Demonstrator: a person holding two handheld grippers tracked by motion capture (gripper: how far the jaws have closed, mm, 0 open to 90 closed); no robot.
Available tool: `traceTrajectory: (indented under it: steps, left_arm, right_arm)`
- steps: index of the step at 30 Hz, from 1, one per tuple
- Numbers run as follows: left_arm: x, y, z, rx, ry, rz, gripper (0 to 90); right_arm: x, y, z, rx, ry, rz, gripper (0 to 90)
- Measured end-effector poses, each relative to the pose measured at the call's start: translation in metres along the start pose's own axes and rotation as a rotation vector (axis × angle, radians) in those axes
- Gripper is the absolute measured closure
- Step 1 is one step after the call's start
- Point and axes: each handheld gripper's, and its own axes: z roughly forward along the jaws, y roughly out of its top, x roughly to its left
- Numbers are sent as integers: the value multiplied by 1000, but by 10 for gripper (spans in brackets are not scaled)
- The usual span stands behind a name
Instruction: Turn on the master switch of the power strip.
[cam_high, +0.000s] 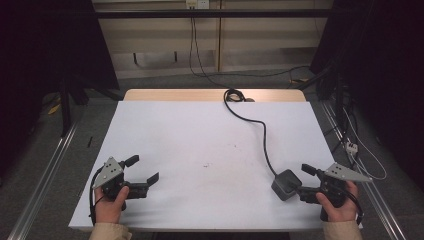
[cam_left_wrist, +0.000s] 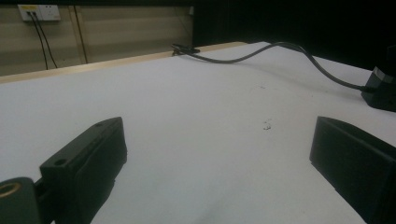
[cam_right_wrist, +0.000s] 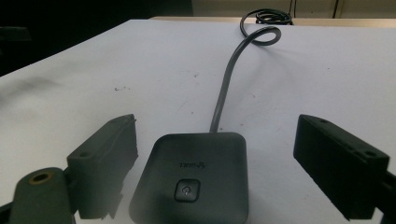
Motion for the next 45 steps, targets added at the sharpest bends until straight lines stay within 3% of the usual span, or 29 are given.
traceTrajectory:
  steps: [45]
  left_arm:
    - [0,-1,0,7,-3,-2,35]
  right_arm:
    - [16,3,25,3,4,-44,126]
